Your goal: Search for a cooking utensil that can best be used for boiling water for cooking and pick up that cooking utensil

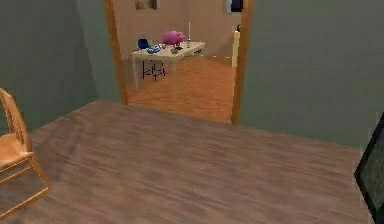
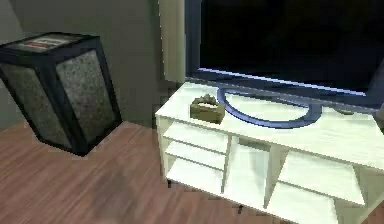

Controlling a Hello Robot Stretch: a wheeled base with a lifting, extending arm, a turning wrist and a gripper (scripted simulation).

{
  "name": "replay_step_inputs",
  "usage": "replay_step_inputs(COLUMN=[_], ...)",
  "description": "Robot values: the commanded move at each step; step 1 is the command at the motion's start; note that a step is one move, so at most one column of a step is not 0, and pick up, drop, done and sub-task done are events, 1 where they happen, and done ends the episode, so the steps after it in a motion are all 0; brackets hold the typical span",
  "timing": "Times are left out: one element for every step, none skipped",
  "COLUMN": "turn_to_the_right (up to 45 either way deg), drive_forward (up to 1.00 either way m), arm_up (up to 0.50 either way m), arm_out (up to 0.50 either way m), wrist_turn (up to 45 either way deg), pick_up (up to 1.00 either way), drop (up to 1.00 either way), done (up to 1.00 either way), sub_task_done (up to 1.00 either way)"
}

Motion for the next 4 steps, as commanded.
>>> replay_step_inputs(turn_to_the_right=[0.0, 0.0, 0.0, 33.0], drive_forward=[1.00, 1.00, 0.95, 0.00], arm_up=[0.00, 0.00, 0.00, 0.00], arm_out=[0.00, 0.00, 0.00, 0.00], wrist_turn=[0.0, 0.0, 0.0, 0.0], pick_up=[0.00, 0.00, 0.00, 0.00], drop=[0.00, 0.00, 0.00, 0.00], done=[0.00, 0.00, 0.00, 0.00], sub_task_done=[0.00, 0.00, 0.00, 0.00])
